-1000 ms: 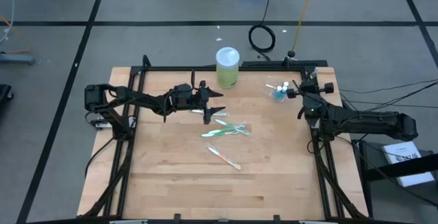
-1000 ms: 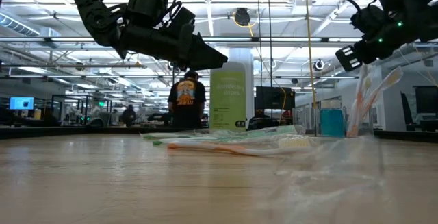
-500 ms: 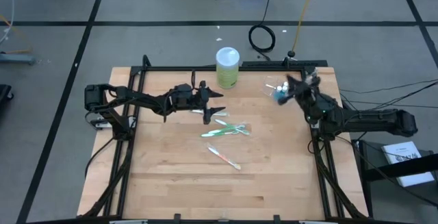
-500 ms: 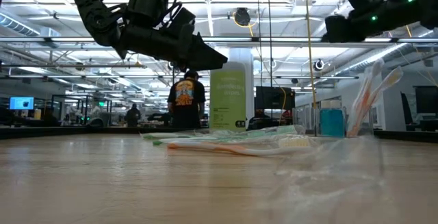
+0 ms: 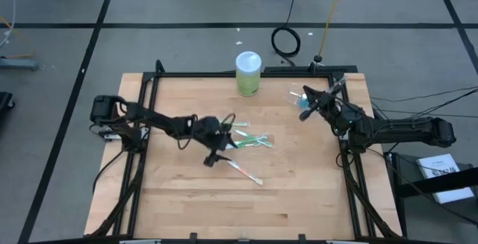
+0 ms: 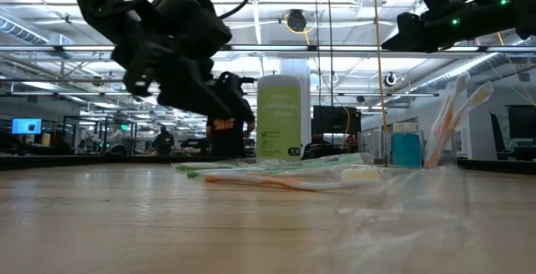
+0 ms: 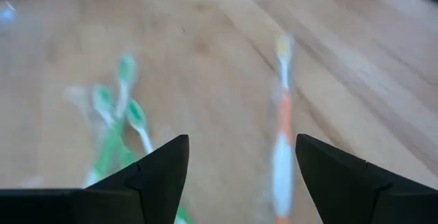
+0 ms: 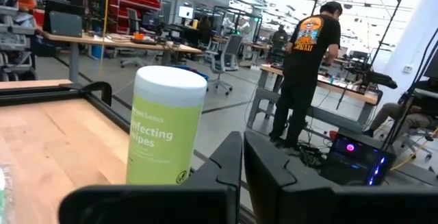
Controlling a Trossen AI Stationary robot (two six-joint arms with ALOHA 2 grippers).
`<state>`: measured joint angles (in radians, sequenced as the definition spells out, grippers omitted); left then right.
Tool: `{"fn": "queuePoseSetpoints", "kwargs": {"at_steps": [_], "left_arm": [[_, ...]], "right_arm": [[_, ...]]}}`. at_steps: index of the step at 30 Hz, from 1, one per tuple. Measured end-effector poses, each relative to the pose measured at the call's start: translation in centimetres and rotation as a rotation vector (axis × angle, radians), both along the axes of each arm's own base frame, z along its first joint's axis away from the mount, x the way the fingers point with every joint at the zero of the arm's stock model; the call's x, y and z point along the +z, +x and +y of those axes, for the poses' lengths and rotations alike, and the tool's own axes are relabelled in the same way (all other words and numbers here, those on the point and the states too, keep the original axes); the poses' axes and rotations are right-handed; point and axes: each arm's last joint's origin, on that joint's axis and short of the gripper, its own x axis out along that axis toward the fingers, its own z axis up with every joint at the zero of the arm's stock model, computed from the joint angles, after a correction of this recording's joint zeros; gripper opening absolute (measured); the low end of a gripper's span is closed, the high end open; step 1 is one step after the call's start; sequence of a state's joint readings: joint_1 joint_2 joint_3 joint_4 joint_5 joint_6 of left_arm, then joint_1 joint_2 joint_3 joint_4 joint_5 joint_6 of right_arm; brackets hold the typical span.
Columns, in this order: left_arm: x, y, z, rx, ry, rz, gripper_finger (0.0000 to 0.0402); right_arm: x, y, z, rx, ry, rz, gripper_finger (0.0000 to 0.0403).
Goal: Pick & Place toothbrushing station
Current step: Put the orange toothbrush into the transparent organizer
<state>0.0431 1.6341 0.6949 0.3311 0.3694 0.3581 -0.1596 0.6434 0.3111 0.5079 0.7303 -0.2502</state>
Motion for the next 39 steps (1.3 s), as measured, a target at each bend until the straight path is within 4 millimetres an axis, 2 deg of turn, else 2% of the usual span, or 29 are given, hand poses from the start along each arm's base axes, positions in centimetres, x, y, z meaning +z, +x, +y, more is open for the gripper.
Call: {"fn": "queuePoseSetpoints", "kwargs": {"at_steps": [8,13,18,25,29,39], "left_arm": [[-0.9,-0.2,-3.0,0.002,-0.002,0.082,0.0271],[-2.8,-0.1,-4.1,-0.006,-0.015,0.159,0.0271],[-4.4,0.5,-4.4,-0.002,-0.012,0.146,0.0271],[-5.8,0.9,-3.4,-0.013,-0.038,0.15,0.0264],[-6.4,1.0,-2.9,-0.008,-0.057,0.174,0.0217],[-6.5,1.0,-2.4,0.015,-0.053,0.182,0.0037]], "right_arm": [[0.1,0.0,0.0,0.002,0.003,-0.01,0.0013],[0.1,0.0,0.0,0.008,0.034,-0.049,0.0011],[0.1,0.1,0.0,0.029,0.032,-0.048,0.0013],[0.1,0.1,0.1,0.033,0.034,-0.05,0.0008],[0.1,0.1,0.1,0.034,0.039,-0.056,0.0007],[0.1,0.1,0.1,0.034,0.038,-0.055,0.0007]]}}
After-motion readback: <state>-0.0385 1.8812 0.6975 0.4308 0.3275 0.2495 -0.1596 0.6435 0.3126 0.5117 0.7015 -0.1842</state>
